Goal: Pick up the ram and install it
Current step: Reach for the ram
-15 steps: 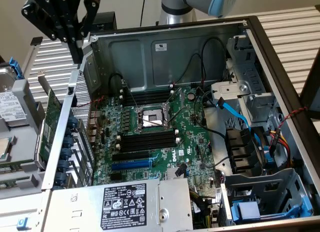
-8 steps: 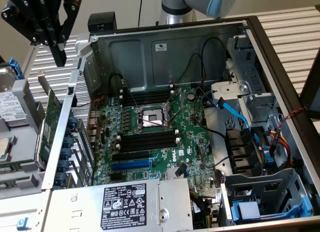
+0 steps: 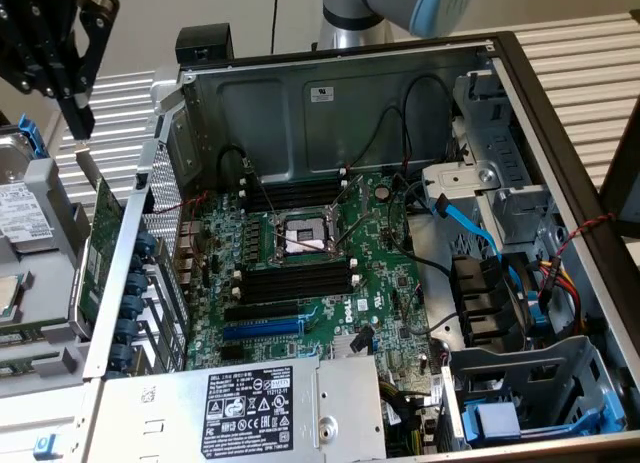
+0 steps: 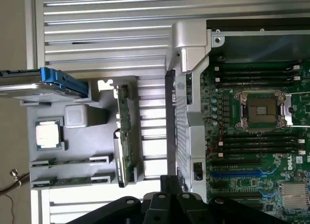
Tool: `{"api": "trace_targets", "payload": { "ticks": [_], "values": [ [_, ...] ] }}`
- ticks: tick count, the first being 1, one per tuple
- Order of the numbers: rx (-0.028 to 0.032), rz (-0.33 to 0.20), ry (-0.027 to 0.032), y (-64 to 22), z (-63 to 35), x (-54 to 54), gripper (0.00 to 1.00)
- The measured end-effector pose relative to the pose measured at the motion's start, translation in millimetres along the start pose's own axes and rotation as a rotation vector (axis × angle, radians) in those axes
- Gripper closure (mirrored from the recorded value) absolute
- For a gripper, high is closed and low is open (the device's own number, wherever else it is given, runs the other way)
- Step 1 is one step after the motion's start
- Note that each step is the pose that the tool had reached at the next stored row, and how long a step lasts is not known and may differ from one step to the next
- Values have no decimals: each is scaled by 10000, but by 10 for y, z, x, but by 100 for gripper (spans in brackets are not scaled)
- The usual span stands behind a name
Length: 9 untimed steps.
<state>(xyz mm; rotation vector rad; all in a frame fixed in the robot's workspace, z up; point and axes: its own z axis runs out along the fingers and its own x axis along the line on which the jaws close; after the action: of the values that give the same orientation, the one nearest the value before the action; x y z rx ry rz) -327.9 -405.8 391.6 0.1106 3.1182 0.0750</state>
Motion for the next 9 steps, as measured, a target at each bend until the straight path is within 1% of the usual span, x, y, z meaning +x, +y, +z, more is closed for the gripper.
{"api": "trace_targets", "payload": {
  "ticks": [9],
  "values": [
    [0,-2,0,-44,-8,406,90]
  ]
}}
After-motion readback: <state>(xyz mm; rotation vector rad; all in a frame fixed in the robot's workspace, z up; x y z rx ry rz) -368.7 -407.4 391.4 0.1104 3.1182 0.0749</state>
